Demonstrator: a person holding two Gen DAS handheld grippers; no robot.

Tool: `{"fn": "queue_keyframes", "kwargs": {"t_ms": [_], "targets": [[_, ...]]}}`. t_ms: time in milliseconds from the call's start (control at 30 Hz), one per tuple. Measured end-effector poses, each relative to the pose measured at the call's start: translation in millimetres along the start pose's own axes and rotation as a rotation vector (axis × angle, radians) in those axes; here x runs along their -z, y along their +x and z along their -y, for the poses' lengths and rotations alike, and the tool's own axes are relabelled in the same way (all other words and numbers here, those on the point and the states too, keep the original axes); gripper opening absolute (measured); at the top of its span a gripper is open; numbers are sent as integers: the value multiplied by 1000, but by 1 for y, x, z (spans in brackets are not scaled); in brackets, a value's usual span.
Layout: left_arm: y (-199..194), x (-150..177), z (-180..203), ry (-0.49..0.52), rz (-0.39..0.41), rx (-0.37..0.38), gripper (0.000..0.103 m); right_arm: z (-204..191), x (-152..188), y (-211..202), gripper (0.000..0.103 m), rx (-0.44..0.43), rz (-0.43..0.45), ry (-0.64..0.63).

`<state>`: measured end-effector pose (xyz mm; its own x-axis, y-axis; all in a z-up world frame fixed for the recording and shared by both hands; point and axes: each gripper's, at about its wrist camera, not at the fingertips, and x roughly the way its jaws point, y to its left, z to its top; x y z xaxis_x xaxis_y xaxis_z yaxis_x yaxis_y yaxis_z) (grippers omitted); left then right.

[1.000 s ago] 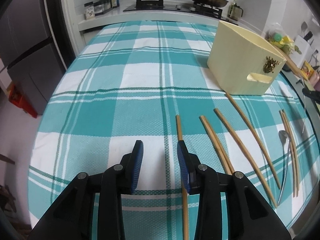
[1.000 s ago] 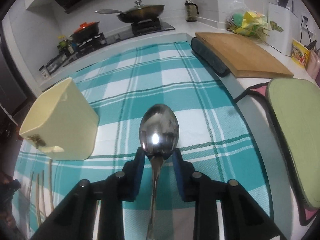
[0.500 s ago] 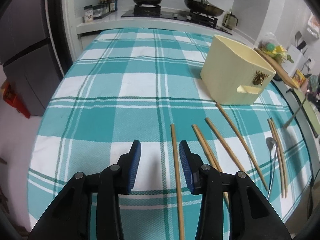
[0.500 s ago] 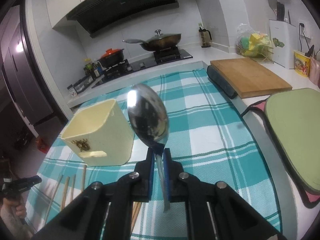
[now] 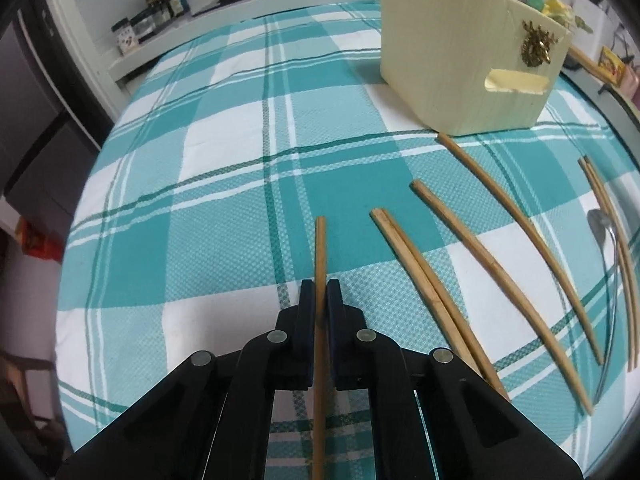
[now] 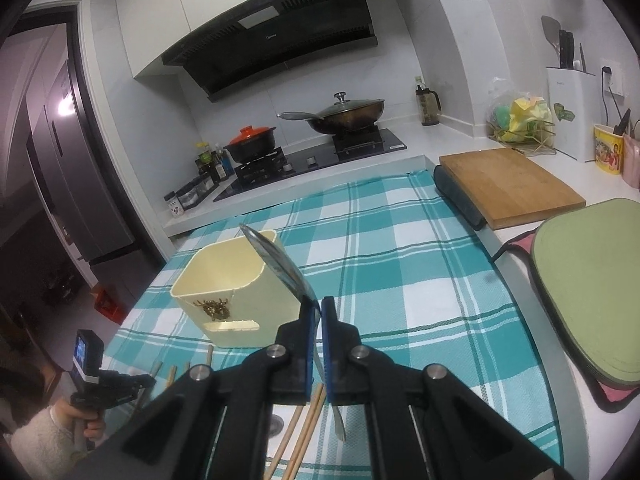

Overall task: Organize utensils
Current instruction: 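Carry the spoon into the cream holder and open the right tool while the left tool carries the chopstick over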

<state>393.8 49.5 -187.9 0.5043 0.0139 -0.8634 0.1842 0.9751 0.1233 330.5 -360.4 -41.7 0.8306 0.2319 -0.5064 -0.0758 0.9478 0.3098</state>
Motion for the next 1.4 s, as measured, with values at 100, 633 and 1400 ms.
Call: {"fn": "queue_keyframes", "kwargs": {"t_ms": [100, 633, 1400], "targets": [[-6, -3, -8, -63, 19, 58, 3, -1, -3, -6, 4, -7, 9, 2], [-136, -38, -48, -247, 370, 278, 4, -33, -13, -26, 4, -94, 40, -32], [-235, -196, -22, -191, 675, 320, 3, -100, -127, 40, 4, -242, 116, 1]]}}
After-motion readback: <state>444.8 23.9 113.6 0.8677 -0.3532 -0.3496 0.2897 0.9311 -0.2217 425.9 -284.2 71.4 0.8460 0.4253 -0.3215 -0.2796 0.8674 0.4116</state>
